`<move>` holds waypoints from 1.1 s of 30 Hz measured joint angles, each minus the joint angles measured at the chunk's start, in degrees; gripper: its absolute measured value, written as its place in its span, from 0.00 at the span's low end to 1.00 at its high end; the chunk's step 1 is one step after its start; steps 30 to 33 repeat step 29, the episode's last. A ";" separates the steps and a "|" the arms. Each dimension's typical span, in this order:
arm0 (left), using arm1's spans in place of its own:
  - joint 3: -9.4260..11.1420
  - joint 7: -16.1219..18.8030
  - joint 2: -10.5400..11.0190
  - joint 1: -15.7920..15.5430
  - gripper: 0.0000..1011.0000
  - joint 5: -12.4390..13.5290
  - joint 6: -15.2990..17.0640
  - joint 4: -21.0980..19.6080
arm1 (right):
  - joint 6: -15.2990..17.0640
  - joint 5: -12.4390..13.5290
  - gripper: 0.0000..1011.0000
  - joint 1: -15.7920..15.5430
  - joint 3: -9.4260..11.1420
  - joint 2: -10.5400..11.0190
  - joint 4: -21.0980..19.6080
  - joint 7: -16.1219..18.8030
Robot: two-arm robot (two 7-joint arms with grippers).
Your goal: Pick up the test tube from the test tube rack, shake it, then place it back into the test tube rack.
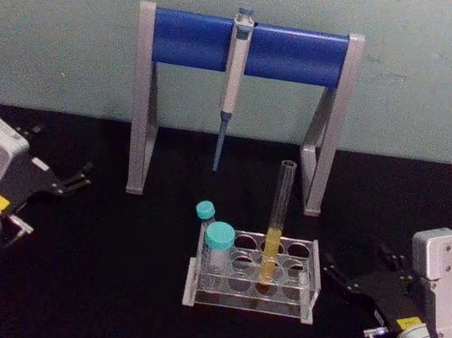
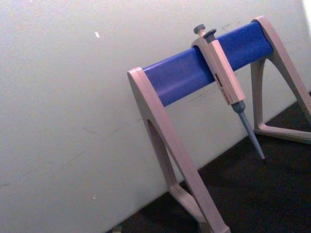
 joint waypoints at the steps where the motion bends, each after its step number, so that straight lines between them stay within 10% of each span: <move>1: 0.00 0.00 0.00 0.00 1.00 0.00 0.00 0.00 | -0.01 0.02 0.99 -0.01 0.00 0.01 -0.01 -0.01; 33: 0.00 0.00 0.00 0.00 1.00 0.00 0.00 0.00 | -0.09 0.14 0.99 -0.07 0.00 0.08 -0.10 -0.08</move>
